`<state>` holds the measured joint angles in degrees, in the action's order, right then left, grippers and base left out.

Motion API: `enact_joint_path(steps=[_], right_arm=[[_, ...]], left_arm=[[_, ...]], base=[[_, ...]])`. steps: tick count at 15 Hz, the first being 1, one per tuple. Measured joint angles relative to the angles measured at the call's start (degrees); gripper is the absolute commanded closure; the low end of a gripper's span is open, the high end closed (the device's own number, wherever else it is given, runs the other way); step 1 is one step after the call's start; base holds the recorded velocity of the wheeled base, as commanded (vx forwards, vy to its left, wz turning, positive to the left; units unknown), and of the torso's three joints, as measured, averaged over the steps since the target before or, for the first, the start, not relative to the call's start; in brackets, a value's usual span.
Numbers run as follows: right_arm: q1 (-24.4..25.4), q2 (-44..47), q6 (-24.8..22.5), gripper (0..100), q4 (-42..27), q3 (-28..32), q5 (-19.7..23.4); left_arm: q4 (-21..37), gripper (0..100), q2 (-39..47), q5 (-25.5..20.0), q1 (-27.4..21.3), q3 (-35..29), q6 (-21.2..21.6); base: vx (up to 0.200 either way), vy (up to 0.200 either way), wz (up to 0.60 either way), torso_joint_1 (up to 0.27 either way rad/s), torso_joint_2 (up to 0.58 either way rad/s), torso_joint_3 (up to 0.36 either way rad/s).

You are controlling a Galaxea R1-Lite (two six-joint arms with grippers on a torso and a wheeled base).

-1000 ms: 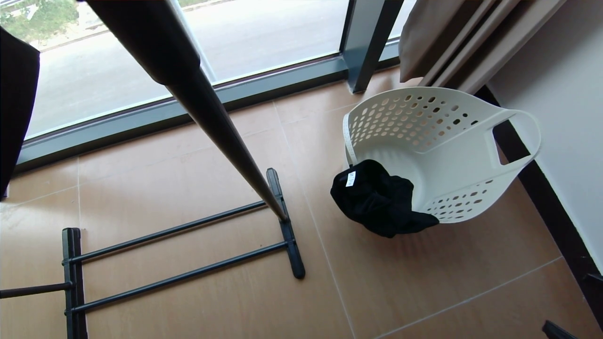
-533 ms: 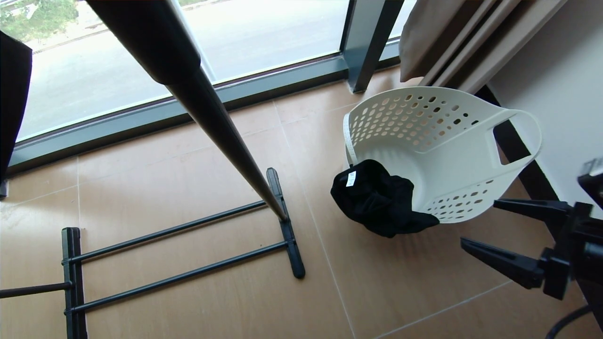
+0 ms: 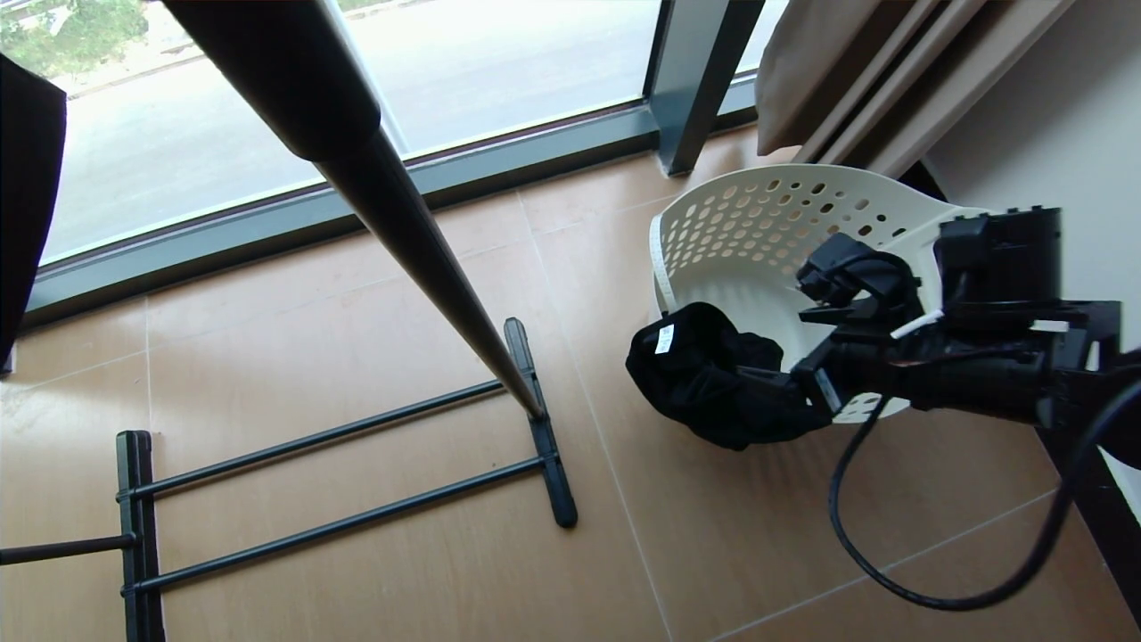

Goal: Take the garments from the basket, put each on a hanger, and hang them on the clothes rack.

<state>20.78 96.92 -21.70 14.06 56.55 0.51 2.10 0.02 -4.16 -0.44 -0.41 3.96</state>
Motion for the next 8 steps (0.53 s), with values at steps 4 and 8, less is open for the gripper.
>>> enact_joint_path(steps=[4,8], right_arm=[[1.49,8.84,-0.35,0,-0.10,7.41,-5.52],[1.26,12.26,-0.35,0,-0.07,11.61,-6.06]], left_arm=[[-0.02,0,0.00,0.09,0.00,0.01,-0.09],[0.00,0,0.00,0.06,0.00,0.01,-0.02]], base=[[0.000,0.000,0.00,0.000,0.00,0.000],[0.000,0.000,0.00,0.000,0.00,0.000]])
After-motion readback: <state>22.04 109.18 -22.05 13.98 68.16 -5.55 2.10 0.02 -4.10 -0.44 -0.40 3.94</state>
